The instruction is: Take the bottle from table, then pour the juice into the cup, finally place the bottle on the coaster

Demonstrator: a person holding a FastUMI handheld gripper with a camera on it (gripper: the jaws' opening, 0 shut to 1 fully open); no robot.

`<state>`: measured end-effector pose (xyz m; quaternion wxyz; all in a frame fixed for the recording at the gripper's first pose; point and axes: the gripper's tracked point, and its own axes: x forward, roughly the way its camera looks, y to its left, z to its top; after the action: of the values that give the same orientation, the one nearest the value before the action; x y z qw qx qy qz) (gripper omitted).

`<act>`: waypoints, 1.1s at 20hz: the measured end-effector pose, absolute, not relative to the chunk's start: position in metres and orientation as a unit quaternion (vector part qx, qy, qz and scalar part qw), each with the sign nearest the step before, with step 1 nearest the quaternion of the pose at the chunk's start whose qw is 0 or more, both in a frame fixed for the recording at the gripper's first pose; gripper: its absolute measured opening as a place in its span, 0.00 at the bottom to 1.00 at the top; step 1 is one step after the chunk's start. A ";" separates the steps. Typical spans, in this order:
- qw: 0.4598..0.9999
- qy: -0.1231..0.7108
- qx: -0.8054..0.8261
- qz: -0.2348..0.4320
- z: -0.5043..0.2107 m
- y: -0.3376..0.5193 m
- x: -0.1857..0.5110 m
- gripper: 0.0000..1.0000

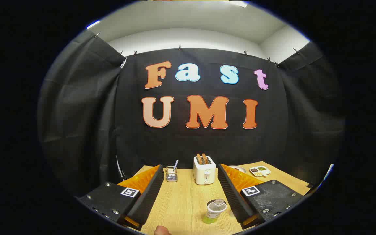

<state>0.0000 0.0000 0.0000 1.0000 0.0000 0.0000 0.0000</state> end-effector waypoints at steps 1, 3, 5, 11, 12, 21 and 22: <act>1.000 -0.001 0.001 0.000 0.000 0.000 0.000 0.98; 1.000 -0.001 0.002 -0.002 0.000 -0.002 0.000 0.98; 1.000 0.000 0.002 -0.005 -0.001 -0.003 -0.001 0.98; 1.000 0.003 0.004 -0.007 -0.004 -0.006 -0.001 0.98; 1.000 0.004 0.004 -0.008 -0.005 -0.006 0.000 0.98; 0.999 0.020 0.006 -0.024 -0.020 -0.019 0.007 0.98; 0.999 0.022 0.002 -0.026 -0.023 -0.021 0.009 0.98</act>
<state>0.0087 -0.0212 -0.0233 0.9994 0.0025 0.0224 -0.0256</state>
